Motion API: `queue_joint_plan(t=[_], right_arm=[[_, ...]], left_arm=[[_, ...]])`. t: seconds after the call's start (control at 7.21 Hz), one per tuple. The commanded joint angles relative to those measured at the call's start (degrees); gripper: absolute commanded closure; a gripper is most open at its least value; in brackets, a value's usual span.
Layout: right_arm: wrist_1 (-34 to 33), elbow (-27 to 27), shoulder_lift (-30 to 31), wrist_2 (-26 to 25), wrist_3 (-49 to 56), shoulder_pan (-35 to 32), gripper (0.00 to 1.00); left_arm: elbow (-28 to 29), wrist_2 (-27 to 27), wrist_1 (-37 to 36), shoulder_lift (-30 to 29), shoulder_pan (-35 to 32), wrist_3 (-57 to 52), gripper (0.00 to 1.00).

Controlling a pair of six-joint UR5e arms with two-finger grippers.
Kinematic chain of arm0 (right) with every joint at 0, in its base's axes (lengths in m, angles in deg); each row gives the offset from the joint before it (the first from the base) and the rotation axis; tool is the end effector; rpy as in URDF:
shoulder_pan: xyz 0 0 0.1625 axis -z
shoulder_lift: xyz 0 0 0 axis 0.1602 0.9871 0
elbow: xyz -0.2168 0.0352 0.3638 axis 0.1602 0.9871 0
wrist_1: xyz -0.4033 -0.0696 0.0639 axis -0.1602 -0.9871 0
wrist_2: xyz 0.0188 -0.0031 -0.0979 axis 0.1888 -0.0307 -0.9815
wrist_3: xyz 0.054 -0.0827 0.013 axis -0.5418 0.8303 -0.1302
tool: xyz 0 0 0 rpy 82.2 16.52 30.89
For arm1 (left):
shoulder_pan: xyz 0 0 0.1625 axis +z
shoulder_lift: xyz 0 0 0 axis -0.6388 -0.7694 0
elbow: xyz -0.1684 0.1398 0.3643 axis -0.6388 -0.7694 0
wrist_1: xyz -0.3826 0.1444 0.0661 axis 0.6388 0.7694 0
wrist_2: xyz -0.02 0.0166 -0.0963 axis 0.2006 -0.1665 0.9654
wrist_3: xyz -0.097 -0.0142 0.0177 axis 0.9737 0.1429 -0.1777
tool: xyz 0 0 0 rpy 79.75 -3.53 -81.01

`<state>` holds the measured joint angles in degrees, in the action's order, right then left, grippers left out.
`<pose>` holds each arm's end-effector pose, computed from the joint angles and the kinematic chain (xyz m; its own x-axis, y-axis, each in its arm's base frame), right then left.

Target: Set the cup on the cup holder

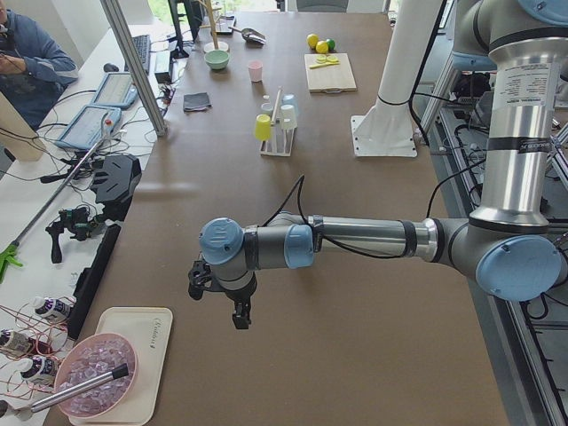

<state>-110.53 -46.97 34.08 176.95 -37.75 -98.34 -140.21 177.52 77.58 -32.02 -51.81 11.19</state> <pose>0.0568 -0.4742 0.6285 0.7028 0.1731 0.6900 -0.1462 0.9844 -0.0980 -0.0764 -0.4908 0.6538 0.7108 -0.0186 -0.7032 -0.0180 0.9988 -0.0447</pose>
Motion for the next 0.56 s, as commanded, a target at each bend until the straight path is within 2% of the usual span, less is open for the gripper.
queue_joint_plan(t=[0.0,0.42], right_arm=[[-0.1,-1.1,0.0,-0.1,-0.1,0.3,0.0],[-0.1,-3.2,0.0,-0.2,-0.1,0.3,0.0]], left_arm=[[0.2,0.0,-0.1,-0.5,0.3,0.0,0.02],[-0.1,-0.1,-1.0,-0.9,2.0,0.1,0.02]])
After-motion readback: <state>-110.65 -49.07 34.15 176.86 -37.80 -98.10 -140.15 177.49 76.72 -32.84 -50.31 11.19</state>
